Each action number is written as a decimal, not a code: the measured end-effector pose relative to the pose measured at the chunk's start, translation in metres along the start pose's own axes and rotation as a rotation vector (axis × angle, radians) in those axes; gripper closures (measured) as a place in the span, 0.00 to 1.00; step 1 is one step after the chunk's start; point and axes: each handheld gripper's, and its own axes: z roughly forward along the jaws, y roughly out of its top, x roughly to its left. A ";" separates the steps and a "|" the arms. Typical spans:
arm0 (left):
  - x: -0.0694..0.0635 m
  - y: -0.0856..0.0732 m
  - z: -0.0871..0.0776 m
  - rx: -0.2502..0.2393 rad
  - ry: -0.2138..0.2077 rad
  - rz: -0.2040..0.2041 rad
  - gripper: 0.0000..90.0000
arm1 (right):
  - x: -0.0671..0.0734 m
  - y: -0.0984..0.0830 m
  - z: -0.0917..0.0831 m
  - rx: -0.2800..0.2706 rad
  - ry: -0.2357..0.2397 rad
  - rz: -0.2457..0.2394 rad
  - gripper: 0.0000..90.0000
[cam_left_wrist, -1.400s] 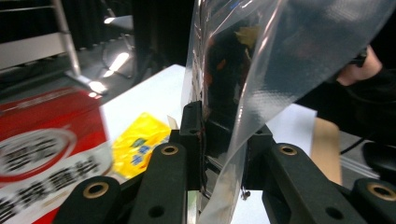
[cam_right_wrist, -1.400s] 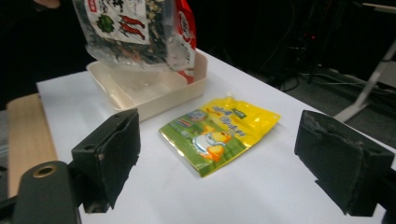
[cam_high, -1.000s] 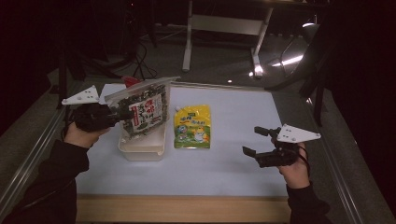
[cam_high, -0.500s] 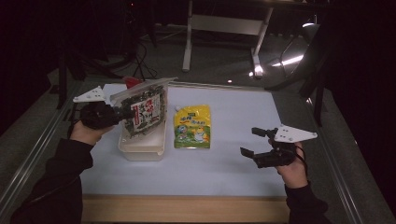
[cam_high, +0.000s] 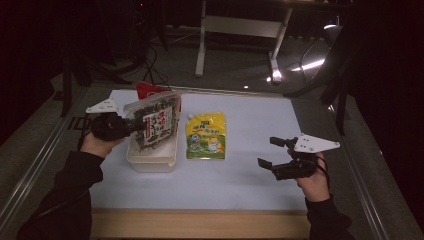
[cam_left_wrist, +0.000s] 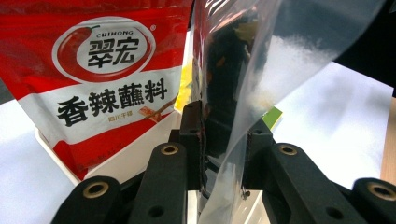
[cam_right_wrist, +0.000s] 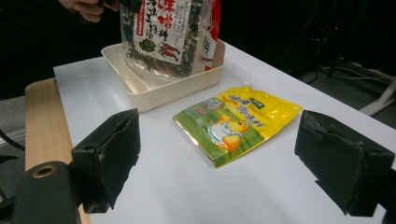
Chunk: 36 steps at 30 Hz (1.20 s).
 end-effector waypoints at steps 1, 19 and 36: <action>0.000 -0.001 0.001 -0.005 0.002 -0.001 0.85 | 0.000 0.000 0.000 -0.001 0.002 0.000 0.15; 0.010 -0.036 -0.002 -0.040 -0.008 -0.065 0.85 | 0.001 0.000 0.002 0.000 0.017 0.003 0.16; 0.021 -0.038 -0.003 -0.050 0.060 -0.120 0.80 | 0.000 0.000 0.000 0.006 0.016 0.005 0.16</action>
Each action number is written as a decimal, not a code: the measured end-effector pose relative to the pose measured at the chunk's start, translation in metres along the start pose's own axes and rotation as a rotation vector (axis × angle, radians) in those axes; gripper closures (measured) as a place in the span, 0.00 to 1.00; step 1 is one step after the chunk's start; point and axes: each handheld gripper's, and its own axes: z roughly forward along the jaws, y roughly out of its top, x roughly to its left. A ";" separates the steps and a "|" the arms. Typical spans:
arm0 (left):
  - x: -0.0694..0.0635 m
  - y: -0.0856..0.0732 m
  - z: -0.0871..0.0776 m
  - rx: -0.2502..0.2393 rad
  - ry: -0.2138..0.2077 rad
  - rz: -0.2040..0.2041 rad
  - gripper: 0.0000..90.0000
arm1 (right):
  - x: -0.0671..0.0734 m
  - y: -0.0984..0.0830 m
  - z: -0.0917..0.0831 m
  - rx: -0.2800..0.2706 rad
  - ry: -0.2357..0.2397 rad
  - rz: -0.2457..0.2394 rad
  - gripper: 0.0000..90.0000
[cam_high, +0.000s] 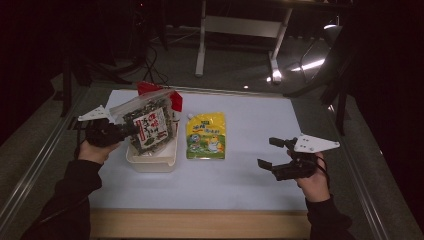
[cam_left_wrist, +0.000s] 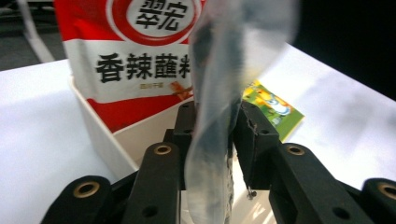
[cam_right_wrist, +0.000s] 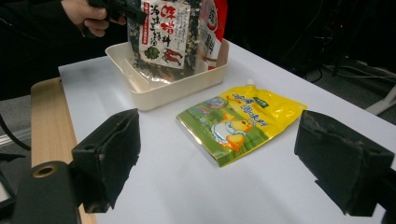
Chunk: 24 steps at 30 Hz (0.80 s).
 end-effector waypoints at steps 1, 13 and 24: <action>0.000 0.000 0.000 -0.002 0.001 0.004 0.80 | 0.000 0.000 0.000 0.000 0.001 0.000 0.16; -0.008 -0.001 -0.009 -0.005 0.079 0.048 0.65 | 0.001 0.003 0.002 0.008 0.012 -0.007 0.16; -0.028 -0.012 -0.035 -0.032 0.085 0.050 0.54 | -0.002 0.003 0.005 0.004 0.052 0.027 0.18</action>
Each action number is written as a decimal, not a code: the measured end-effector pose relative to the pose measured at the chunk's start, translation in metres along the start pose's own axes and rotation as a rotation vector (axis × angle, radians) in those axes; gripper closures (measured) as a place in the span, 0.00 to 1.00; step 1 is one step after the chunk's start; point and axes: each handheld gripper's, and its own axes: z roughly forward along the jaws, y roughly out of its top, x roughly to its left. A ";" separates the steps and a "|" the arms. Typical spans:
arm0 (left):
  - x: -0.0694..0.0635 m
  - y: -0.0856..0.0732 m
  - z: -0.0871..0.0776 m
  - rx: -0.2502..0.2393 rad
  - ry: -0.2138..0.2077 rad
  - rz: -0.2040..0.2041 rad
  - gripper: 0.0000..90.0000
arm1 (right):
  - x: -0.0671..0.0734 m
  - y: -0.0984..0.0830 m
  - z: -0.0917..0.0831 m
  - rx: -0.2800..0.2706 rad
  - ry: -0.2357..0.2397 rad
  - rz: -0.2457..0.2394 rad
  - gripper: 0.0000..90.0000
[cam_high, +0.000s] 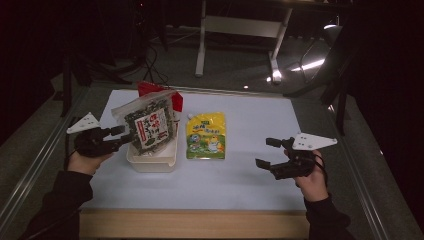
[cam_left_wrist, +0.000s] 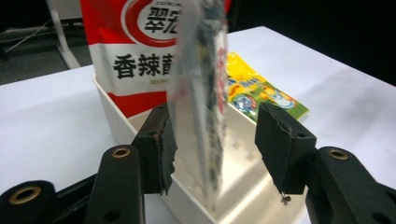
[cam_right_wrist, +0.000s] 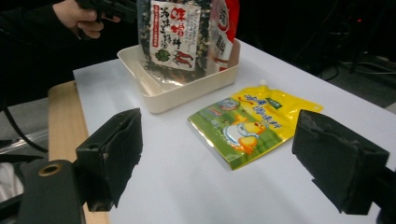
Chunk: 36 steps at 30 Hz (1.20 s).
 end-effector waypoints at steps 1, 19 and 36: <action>-0.003 -0.001 -0.004 -0.001 0.003 0.003 0.52 | -0.001 0.000 0.000 0.000 0.003 -0.001 0.18; -0.059 -0.018 -0.021 -0.020 -0.088 0.055 0.49 | 0.003 -0.003 0.010 0.016 -0.032 -0.034 0.16; -0.118 -0.025 0.033 0.052 -0.256 0.113 0.03 | 0.007 -0.007 0.022 0.010 -0.075 0.014 0.13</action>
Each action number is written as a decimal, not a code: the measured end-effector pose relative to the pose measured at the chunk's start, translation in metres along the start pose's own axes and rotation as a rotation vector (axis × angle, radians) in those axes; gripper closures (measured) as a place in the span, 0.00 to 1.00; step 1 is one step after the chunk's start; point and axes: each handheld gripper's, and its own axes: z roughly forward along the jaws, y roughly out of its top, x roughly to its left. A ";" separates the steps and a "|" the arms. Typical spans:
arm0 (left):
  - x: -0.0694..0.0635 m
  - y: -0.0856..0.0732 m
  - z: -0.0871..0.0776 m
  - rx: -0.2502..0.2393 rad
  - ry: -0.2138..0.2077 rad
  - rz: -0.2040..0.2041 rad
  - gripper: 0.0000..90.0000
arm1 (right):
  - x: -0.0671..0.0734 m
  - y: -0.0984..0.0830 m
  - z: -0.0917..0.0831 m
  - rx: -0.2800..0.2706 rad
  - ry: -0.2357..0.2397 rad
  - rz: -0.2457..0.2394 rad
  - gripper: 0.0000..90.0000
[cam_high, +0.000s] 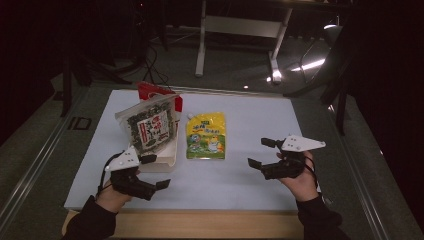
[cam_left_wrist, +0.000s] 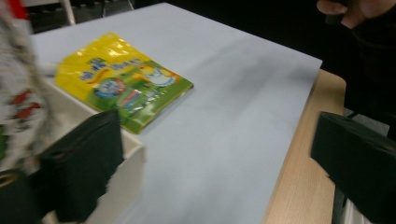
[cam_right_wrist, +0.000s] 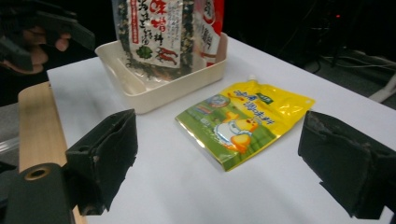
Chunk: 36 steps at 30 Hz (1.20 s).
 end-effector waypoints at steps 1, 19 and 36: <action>-0.003 -0.001 0.005 -0.007 0.000 0.011 0.03 | 0.000 0.000 0.001 -0.001 -0.005 -0.002 0.15; -0.013 -0.015 0.034 0.013 -0.044 0.030 0.03 | 0.006 0.003 0.030 0.038 -0.009 -0.034 0.31; -0.017 -0.020 0.037 0.016 -0.047 0.044 0.03 | 0.003 0.020 0.089 0.080 -0.006 -0.075 0.66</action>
